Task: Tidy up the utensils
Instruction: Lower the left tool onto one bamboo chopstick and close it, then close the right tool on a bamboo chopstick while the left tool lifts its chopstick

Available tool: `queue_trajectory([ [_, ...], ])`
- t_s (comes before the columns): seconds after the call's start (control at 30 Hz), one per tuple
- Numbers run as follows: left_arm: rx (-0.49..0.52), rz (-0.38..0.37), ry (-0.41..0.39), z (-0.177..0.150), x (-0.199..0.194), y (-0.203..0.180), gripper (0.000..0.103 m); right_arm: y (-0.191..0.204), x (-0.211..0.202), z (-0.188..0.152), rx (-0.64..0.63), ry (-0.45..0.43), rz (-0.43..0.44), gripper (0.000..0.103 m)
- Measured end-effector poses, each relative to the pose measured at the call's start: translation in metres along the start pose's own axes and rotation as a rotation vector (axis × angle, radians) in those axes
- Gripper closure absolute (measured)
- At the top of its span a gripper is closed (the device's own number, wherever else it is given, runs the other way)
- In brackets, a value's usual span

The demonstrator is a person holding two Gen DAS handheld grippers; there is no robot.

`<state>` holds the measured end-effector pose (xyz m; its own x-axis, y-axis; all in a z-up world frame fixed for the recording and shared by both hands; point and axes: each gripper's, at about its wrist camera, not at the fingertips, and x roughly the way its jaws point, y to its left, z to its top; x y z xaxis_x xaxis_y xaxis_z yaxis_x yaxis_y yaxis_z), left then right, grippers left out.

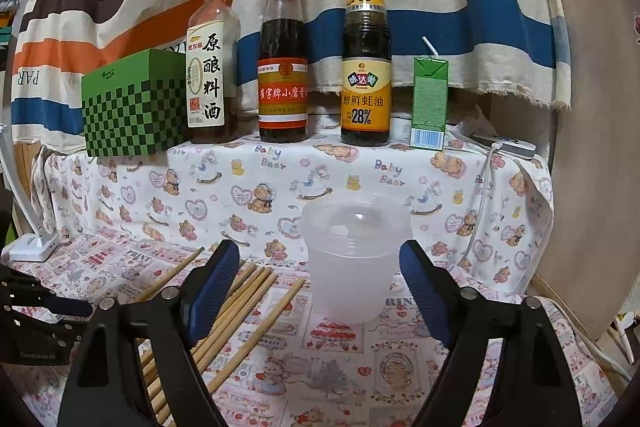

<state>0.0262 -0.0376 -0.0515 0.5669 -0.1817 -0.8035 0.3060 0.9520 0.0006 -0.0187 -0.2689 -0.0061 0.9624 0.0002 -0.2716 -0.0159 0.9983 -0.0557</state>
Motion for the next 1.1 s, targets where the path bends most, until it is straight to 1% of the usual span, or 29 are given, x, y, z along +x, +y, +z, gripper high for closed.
queue_trajectory([
  [0.07, 0.009, -0.011, 0.020, -0.001, 0.005, 0.000, 0.077, 0.000, 0.000, 0.000, 0.001, 0.000, -0.001, 0.018],
  [0.1, 0.016, -0.016, 0.014, -0.001, 0.005, 0.000, 0.084, 0.000, 0.000, 0.000, 0.002, 0.001, -0.001, 0.018],
  [0.13, 0.024, -0.015, 0.016, -0.001, 0.005, -0.001, 0.094, 0.000, 0.000, 0.000, 0.002, 0.001, -0.002, 0.018],
  [0.2, 0.014, -0.008, 0.017, -0.001, 0.004, 0.001, 0.096, -0.001, 0.000, 0.000, 0.004, 0.000, -0.005, 0.018],
  [0.3, 0.010, 0.009, -0.028, 0.001, -0.002, 0.003, 0.097, -0.003, -0.001, 0.000, 0.010, -0.005, -0.018, 0.018],
  [0.4, -0.001, 0.006, -0.124, 0.003, -0.023, 0.002, 0.097, -0.007, -0.006, 0.001, 0.034, -0.034, -0.055, 0.018],
  [0.47, 0.009, 0.022, -0.221, 0.003, -0.042, 0.000, 0.097, -0.014, -0.012, 0.002, 0.068, -0.071, -0.082, 0.018],
  [0.53, 0.022, 0.050, -0.307, 0.003, -0.058, -0.001, 0.097, -0.019, -0.015, 0.004, 0.094, -0.088, -0.094, 0.018],
  [0.6, 0.015, 0.068, -0.388, 0.001, -0.073, 0.000, 0.097, -0.023, -0.016, 0.004, 0.111, -0.088, -0.092, 0.018],
  [0.77, -0.030, 0.060, -0.538, 0.001, -0.099, 0.009, 0.097, -0.022, -0.016, 0.005, 0.104, -0.071, -0.083, 0.018],
  [0.83, -0.052, 0.053, -0.592, 0.001, -0.108, 0.015, 0.097, -0.022, -0.016, 0.006, 0.116, -0.050, -0.061, 0.018],
  [0.93, -0.079, 0.063, -0.667, -0.002, -0.121, 0.021, 0.097, -0.028, -0.012, 0.008, 0.167, 0.017, 0.005, 0.018],
  [0.97, -0.084, 0.070, -0.684, -0.003, -0.125, 0.022, 0.097, -0.029, -0.009, 0.010, 0.182, 0.050, 0.039, 0.018],
  [1.03, -0.099, 0.092, -0.719, -0.006, -0.131, 0.026, 0.097, -0.026, -0.002, 0.012, 0.162, 0.134, 0.103, 0.019],
  [1.1, -0.103, 0.104, -0.747, -0.007, -0.135, 0.030, 0.097, -0.023, 0.003, 0.014, 0.169, 0.194, 0.159, 0.027],
])
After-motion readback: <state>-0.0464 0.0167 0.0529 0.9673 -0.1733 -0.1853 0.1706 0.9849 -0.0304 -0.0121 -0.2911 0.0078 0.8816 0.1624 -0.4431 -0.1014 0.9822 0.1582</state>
